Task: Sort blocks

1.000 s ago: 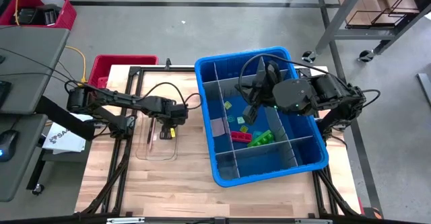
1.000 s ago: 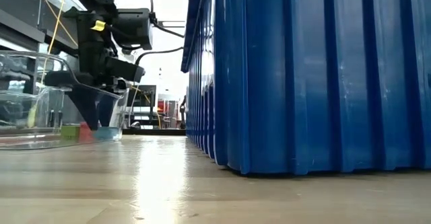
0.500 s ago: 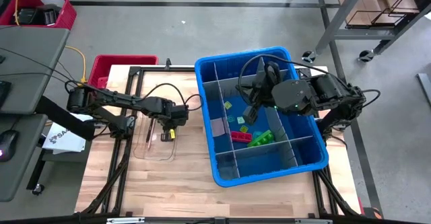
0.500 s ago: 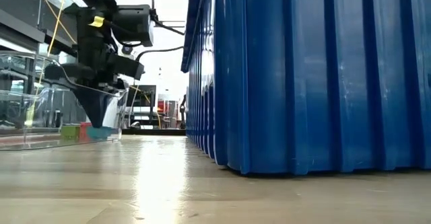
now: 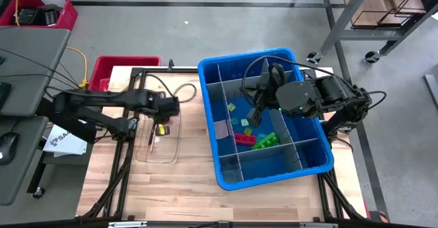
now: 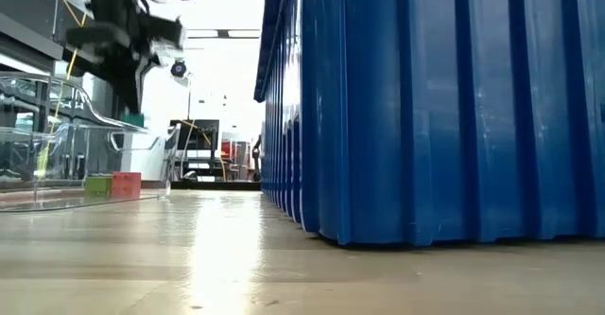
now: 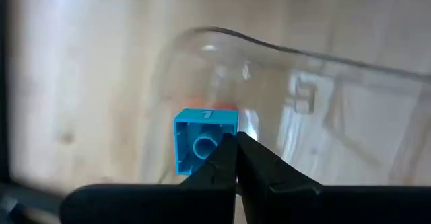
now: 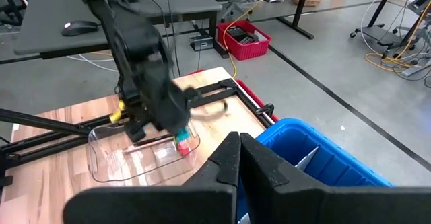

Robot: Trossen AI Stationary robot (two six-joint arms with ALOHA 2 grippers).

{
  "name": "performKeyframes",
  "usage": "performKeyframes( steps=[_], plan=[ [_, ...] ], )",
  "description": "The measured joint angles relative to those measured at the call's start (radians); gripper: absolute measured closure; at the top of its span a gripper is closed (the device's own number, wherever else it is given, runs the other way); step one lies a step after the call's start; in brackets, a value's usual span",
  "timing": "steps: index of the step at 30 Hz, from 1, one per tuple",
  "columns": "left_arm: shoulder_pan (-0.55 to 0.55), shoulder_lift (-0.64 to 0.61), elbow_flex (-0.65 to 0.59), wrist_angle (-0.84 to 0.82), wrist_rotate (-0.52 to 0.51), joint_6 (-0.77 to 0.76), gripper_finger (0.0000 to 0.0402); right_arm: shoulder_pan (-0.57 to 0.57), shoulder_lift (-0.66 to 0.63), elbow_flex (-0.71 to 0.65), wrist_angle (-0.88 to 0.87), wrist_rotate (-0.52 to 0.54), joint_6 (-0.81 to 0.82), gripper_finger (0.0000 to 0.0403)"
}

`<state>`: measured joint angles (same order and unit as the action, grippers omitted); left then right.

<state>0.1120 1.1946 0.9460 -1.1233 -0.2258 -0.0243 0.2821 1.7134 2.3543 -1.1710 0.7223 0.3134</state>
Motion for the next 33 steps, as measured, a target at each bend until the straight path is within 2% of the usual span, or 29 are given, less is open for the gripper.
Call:
performKeyframes(
  steps=[3, 5, 7, 11, 17, 21, 24, 28, 33],
  plan=[
    [0.000, -0.075, 0.044, 0.013, -0.046, -0.132, 0.0401, 0.000, -0.001, 0.000, 0.000, 0.000, 0.000, 0.0403],
    [-0.001, -0.104, 0.075, 0.098, -0.046, -0.199, 0.0401, 0.000, -0.002, 0.000, 0.000, 0.000, -0.002, 0.0403],
    [-0.011, -0.094, 0.111, 0.187, -0.039, -0.197, 0.0401, 0.000, -0.002, 0.000, 0.000, 0.001, -0.007, 0.0403],
    [-0.040, 0.046, 0.222, 0.338, -0.034, -0.153, 0.0401, 0.000, -0.002, 0.000, 0.001, 0.003, -0.008, 0.0403],
    [-0.080, 0.338, 0.505, 0.587, -0.013, 0.003, 0.0401, 0.000, -0.004, 0.000, 0.030, 0.005, -0.008, 0.0403],
    [-0.083, 0.474, 0.674, 0.617, 0.056, 0.108, 0.0401, 0.000, -0.006, 0.000, 0.032, -0.003, 0.000, 0.0403],
    [-0.076, 0.556, 0.730, 0.608, 0.059, 0.129, 0.0397, 0.000, -0.006, 0.000, 0.032, -0.008, 0.000, 0.0403],
    [-0.054, 0.629, 0.767, 0.583, 0.105, 0.025, 0.0362, 0.000, -0.006, 0.000, 0.032, -0.010, 0.000, 0.0403],
    [-0.045, 0.639, 0.771, 0.577, 0.140, -0.065, 0.0289, 0.000, -0.006, 0.000, 0.032, -0.016, -0.005, 0.0403]
  ],
)
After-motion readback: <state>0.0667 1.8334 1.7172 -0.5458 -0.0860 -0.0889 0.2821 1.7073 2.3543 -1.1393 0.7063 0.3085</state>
